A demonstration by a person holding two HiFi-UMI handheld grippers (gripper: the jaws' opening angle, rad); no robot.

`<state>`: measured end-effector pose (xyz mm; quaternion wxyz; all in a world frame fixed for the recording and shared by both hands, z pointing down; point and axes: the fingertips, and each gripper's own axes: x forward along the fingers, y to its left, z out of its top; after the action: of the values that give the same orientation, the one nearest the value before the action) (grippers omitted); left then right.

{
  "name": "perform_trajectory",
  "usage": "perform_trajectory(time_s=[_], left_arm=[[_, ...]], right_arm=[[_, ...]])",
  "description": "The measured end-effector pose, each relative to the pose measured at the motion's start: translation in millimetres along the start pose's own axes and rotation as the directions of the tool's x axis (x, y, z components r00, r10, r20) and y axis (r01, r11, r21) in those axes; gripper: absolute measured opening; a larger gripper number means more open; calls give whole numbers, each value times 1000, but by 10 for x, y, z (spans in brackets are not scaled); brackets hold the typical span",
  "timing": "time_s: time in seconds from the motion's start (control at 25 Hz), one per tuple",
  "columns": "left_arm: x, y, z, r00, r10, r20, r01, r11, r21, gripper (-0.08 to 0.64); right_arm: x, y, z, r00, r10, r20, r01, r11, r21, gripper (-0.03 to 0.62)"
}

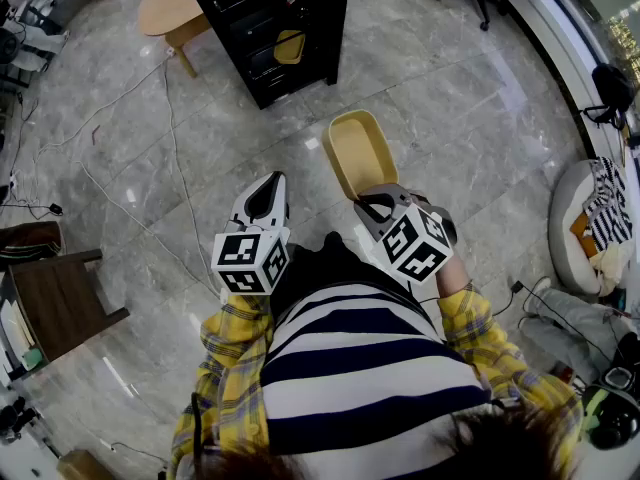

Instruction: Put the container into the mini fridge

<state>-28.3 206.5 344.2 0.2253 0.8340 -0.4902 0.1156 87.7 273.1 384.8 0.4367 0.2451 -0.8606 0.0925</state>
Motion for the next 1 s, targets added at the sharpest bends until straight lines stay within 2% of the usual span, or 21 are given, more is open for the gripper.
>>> perform_trajectory(time_s=[0.68,1.0], left_arm=[[198,-396,-89,1000,20,-5,-20,1000,-13,18],[225,-404,-67,1000,10,-23,-10,1000,4,18]], right_arm=[[-219,-137,-321,1000,28,6,-27,1000,-12,37],[-216,-163,-333,1000,11,19,-11,1000,6,37]])
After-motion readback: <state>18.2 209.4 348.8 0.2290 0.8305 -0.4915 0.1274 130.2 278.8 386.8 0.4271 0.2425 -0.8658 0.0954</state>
